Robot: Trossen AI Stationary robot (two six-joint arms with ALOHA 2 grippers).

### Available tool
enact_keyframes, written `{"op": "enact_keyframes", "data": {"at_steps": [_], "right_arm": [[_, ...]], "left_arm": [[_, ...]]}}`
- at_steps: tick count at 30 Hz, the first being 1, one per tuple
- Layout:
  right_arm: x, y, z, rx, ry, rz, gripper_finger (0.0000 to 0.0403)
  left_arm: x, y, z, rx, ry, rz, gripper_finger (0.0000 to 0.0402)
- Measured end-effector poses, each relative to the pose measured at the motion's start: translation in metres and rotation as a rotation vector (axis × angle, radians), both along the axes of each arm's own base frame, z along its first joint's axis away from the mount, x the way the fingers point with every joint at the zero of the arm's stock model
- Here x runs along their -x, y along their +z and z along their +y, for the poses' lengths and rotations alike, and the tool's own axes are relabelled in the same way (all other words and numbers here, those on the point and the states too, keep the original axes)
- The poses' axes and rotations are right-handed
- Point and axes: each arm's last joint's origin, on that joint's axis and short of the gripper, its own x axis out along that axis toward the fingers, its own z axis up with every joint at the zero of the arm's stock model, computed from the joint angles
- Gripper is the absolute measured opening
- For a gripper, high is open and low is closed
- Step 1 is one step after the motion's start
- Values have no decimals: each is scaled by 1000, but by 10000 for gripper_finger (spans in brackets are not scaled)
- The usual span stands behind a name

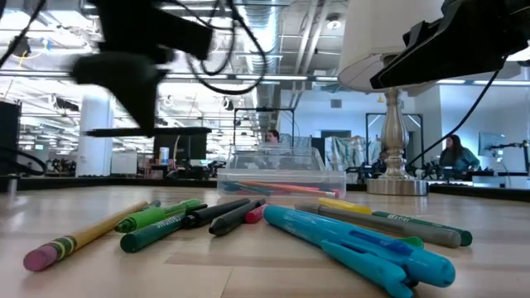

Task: Pick & place school supplies into a supply box
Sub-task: Put the left black pen into the supply box

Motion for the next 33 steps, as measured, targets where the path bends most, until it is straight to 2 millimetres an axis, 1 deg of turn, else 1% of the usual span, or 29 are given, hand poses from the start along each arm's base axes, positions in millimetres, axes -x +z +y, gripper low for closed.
{"op": "enact_keyframes", "data": {"at_steps": [4,9,12,15,19,22,24,29,33], "right_arm": [[0,0,0,3,0,4,122],[1,-2,-1,16,0,20,122],[1,-2,-1,18,0,23,122],[1,-2,-1,19,0,23,122],[2,-3,-1,24,0,29,122],[2,-3,-2,29,-1,35,122],[2,-3,-2,30,-1,36,122],[2,-4,-2,33,-1,40,122],[2,-4,-2,29,-4,39,122]], "left_arm": [[-21,-1,34,18,-11,-30,17],[-42,0,74,46,-5,-100,17],[-51,6,94,53,8,-139,21],[-62,14,111,53,12,-214,24],[-79,25,133,102,-4,-365,25],[-89,29,147,167,-23,-468,25],[-91,31,154,162,-13,-498,26],[-89,31,167,155,-2,-493,26],[-86,25,174,164,13,-474,26]]}}
